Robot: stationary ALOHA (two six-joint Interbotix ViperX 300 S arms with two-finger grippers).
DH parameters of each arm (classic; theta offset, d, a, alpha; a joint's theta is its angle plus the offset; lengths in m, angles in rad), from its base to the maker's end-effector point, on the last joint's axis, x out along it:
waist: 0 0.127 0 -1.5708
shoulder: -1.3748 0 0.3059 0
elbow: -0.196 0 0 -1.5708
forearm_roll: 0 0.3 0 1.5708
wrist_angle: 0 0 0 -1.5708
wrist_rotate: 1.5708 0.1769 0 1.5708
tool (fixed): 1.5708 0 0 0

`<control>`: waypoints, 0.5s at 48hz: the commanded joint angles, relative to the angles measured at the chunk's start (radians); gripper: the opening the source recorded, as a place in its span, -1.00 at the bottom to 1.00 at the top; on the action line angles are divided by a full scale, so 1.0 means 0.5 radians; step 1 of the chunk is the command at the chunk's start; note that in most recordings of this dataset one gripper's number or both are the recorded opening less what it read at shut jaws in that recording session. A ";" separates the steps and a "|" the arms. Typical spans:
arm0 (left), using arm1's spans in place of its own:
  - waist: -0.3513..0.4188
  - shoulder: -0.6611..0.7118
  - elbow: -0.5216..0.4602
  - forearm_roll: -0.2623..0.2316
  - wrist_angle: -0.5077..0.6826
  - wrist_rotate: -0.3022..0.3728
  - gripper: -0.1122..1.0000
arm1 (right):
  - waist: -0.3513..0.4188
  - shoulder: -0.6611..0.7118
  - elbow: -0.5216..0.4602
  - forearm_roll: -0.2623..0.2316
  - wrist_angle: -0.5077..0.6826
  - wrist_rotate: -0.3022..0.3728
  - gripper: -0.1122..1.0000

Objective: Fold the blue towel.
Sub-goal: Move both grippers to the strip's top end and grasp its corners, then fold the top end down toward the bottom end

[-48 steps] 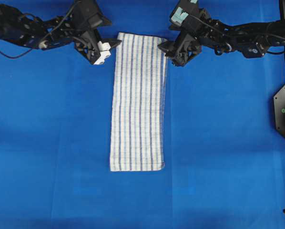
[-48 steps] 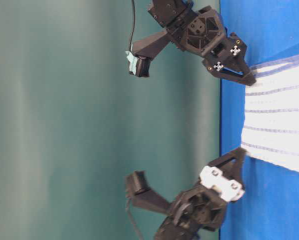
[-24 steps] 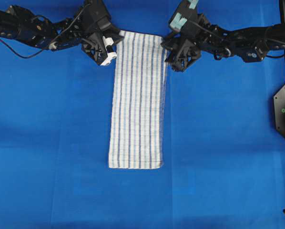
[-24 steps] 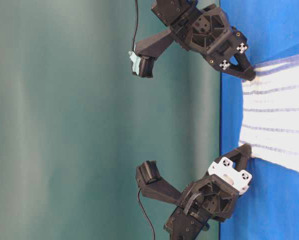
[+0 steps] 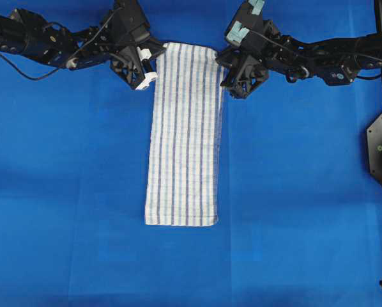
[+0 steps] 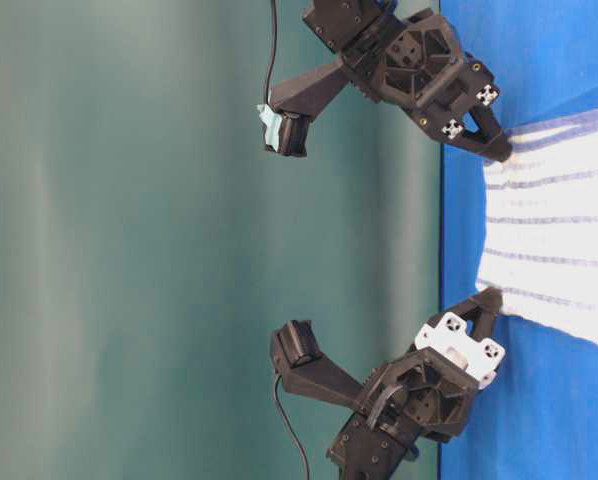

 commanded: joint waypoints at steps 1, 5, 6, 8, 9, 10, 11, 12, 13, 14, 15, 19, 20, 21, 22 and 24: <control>-0.015 -0.117 -0.009 0.003 -0.006 0.003 -0.74 | -0.003 -0.089 -0.025 -0.003 0.003 -0.006 -0.69; -0.025 -0.169 0.006 0.003 -0.006 0.003 -0.74 | -0.003 -0.147 -0.015 -0.003 0.025 -0.006 -0.69; -0.028 -0.184 0.012 0.003 -0.003 0.003 -0.74 | -0.003 -0.169 -0.009 -0.003 0.037 -0.006 -0.69; -0.037 -0.215 0.021 0.003 -0.003 0.006 -0.74 | -0.003 -0.199 -0.003 -0.003 0.055 -0.006 -0.69; -0.043 -0.227 0.028 0.003 -0.003 0.009 -0.74 | -0.003 -0.212 0.000 -0.003 0.064 -0.006 -0.69; -0.049 -0.242 0.031 0.003 -0.003 0.012 -0.74 | 0.000 -0.227 0.006 -0.003 0.077 -0.003 -0.69; -0.058 -0.264 0.037 0.003 0.000 0.012 -0.74 | 0.003 -0.245 0.009 -0.003 0.086 -0.003 -0.69; -0.067 -0.279 0.043 0.003 0.000 0.012 -0.74 | 0.003 -0.258 0.012 -0.003 0.095 0.000 -0.69; -0.074 -0.295 0.049 0.003 0.000 0.012 -0.74 | 0.003 -0.273 0.015 -0.003 0.104 0.003 -0.69; -0.083 -0.313 0.055 0.003 0.000 0.012 -0.74 | 0.006 -0.288 0.021 -0.003 0.114 0.003 -0.69; -0.092 -0.325 0.061 0.003 0.000 0.012 -0.74 | 0.012 -0.301 0.025 -0.003 0.123 0.003 -0.69; -0.126 -0.393 0.092 0.003 0.000 0.012 -0.74 | 0.043 -0.368 0.049 -0.003 0.147 0.015 -0.69; -0.135 -0.405 0.101 0.003 0.000 0.012 -0.74 | 0.052 -0.387 0.055 -0.003 0.150 0.018 -0.69; -0.144 -0.423 0.110 0.003 0.000 0.012 -0.74 | 0.064 -0.402 0.061 0.000 0.153 0.018 -0.69; -0.160 -0.445 0.123 0.003 0.003 0.012 -0.74 | 0.077 -0.417 0.067 0.000 0.153 0.021 -0.69; -0.178 -0.476 0.147 0.003 0.000 0.012 -0.74 | 0.101 -0.445 0.080 0.003 0.153 0.021 -0.69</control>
